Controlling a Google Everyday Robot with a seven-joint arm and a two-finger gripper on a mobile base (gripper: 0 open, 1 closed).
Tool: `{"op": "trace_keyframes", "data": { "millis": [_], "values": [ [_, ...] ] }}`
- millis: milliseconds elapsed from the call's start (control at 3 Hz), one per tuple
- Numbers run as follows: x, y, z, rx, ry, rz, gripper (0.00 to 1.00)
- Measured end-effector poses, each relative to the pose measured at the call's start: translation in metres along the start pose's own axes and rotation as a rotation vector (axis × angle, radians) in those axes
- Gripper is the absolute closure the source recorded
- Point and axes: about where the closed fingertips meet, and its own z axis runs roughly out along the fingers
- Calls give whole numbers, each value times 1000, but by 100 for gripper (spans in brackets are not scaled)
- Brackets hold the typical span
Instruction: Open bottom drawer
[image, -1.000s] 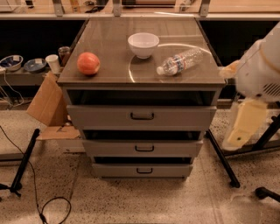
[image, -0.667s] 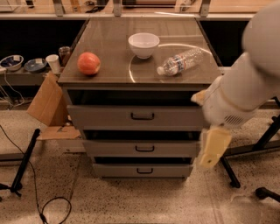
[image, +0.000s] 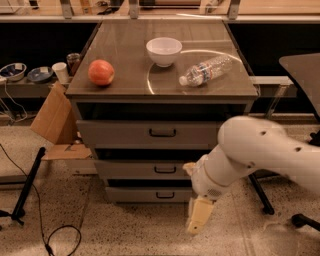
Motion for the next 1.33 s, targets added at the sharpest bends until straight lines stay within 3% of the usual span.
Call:
{"op": "trace_keyframes", "data": {
  "millis": [333, 667, 1000, 1333],
  "values": [
    [7, -8, 88, -10, -86, 60, 0],
    [7, -8, 88, -10, -86, 60, 0],
    [8, -9, 106, 11, -19, 72, 0],
    [16, -21, 155, -1, 37, 87, 0]
  ]
}}
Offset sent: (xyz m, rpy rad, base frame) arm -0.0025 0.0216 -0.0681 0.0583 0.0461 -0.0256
